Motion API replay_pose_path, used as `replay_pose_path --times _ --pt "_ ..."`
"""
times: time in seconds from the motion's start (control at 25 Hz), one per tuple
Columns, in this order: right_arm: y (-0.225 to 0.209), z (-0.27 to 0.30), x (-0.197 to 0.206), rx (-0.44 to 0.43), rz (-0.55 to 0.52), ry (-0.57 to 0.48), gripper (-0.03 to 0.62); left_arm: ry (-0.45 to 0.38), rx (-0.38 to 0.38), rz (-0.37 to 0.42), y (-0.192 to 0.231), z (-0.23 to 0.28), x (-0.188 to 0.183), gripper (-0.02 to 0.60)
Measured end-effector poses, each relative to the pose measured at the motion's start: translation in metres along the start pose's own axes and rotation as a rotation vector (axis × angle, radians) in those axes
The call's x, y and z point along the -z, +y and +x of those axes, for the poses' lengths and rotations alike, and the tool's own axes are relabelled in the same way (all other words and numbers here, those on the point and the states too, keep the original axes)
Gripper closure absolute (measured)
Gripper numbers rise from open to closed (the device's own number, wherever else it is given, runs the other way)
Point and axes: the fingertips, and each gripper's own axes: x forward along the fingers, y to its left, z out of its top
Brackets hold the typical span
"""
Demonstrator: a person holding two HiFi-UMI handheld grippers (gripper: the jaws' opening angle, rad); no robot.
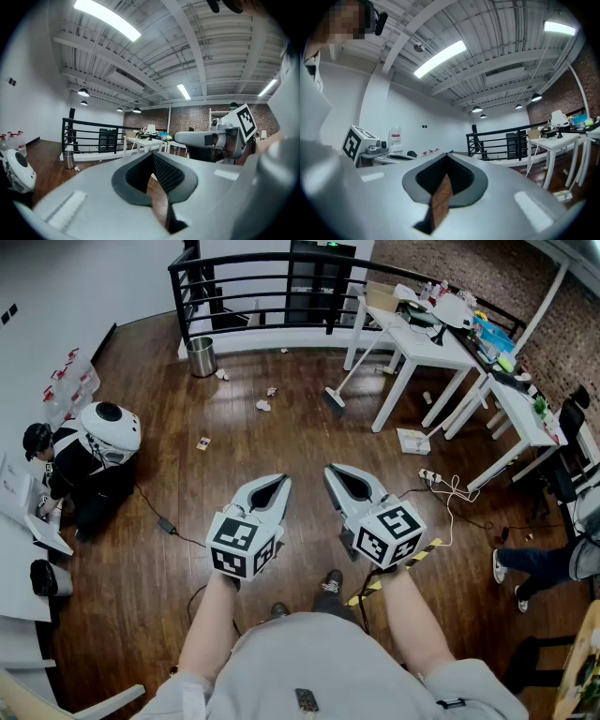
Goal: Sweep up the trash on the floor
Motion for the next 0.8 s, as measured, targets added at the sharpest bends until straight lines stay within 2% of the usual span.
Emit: replay_pose_path --times 0.4,0.56,0.8 --pt "-0.041 0.019 -0.001 0.029 -0.012 0.024 0.594 0.017 0.032 0.004 0.016 0.043 -0.004 0.574" --pt "-0.079 0.032 -0.004 0.037 0.002 0.016 0.594 0.035 0.043 0.015 0.022 0.080 -0.007 0.574" --pt "-0.158 0.069 -0.008 0.024 0.026 -0.002 0.594 0.000 0.009 0.033 0.044 0.161 -0.025 0.574"
